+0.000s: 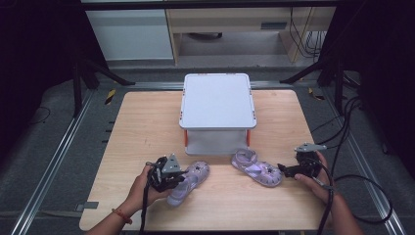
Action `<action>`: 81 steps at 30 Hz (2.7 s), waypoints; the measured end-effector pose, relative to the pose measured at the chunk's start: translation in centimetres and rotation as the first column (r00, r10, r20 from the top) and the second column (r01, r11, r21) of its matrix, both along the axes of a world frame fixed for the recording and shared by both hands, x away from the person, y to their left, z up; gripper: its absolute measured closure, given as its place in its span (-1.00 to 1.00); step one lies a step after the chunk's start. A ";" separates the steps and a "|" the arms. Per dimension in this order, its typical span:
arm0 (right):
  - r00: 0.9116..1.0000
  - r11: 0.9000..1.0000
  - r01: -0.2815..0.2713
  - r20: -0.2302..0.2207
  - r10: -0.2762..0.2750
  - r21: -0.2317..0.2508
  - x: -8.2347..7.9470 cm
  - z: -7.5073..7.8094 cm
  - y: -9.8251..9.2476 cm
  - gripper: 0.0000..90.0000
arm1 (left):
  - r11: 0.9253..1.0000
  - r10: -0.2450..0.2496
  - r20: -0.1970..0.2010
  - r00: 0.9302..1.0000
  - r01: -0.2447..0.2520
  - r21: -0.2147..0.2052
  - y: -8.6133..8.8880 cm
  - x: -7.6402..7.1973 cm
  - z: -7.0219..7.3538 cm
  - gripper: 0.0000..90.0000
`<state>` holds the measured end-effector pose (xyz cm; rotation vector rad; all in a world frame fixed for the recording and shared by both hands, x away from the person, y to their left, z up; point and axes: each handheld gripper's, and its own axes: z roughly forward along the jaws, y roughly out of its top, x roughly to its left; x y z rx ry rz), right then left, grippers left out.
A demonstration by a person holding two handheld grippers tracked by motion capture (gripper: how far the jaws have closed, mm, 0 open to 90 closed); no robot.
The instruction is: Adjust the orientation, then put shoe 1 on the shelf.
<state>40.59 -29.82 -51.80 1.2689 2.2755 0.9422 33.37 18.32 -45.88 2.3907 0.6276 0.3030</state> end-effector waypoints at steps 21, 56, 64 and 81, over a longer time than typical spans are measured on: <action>1.000 1.000 0.002 0.000 -0.002 -0.001 0.0 0.0 0.0 -0.99 | 0.958 -0.288 -0.044 0.957 0.288 -0.008 1.4 -3.9 3.1 -0.21; 1.000 1.000 -0.001 0.000 0.001 0.000 0.0 0.0 0.0 -0.99 | 0.870 -0.417 -0.243 0.876 0.462 0.173 -3.8 -2.5 0.5 -0.09; 1.000 1.000 -0.002 0.001 0.002 -0.001 0.1 0.0 0.0 -0.99 | 0.870 -0.418 -0.228 0.879 0.459 0.177 -3.6 -2.3 -0.4 0.15; 1.000 1.000 -0.007 -0.001 0.007 -0.001 0.2 0.0 0.1 -0.99 | 0.836 -0.479 -0.191 0.857 0.512 0.198 -3.6 -2.5 -0.3 0.87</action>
